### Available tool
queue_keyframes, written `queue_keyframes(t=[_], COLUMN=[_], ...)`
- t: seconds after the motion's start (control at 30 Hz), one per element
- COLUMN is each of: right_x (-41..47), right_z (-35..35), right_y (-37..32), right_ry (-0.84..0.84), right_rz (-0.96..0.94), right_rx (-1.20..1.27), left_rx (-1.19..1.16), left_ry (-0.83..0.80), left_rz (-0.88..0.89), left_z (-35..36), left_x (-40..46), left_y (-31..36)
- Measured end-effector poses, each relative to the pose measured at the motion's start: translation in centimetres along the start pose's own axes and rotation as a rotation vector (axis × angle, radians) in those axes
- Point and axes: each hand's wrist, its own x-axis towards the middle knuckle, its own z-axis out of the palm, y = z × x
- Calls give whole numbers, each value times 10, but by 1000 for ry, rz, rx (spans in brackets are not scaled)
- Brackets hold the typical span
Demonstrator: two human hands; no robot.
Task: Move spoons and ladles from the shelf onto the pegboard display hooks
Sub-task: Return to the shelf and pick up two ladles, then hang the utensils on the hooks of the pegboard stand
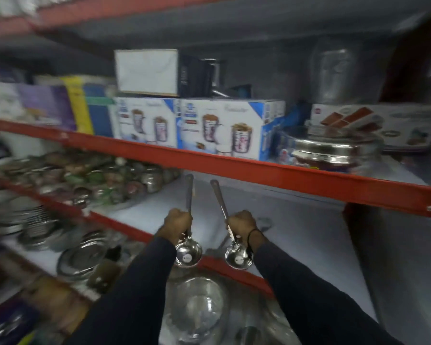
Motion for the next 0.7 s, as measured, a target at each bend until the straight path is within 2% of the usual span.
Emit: queue_keyframes(t=[0.13, 0.23, 0.3, 0.4, 0.5, 0.57, 0.6, 0.67, 0.7], right_x=[-46, -82, -125, -188, -252, -281, -324, -349, -374], right_z=[91, 145, 194, 261, 310, 327, 349, 358, 367], right_y=[-50, -81, -104, -135, -160, -172, -183, -192, -200], right_ry=[-219, -331, -501, -756, -951, -1062, -1203, -1265, -1353], right_rz=[-113, -222, -311, -409, -419, -427, -477, -526, -563], right_rx=[23, -3, -35, 3, 32, 37, 11, 49, 51], left_rx=[-17, -27, -38, -86, -76, -81, -84, -76, -62], left_ry=[313, 468, 658, 861, 1055, 1101, 1245, 1312, 1405], left_rz=[5, -4, -38, -90, -140, -146, -165, -190, -198], left_z=[-119, -186, -243, -312, -367, -390, -410, -419, -426], left_x=[-40, -76, -117, -179, -244, -274, -321, -351, -377], left_y=[-35, -55, -76, -101, -117, -123, -128, -128, -127])
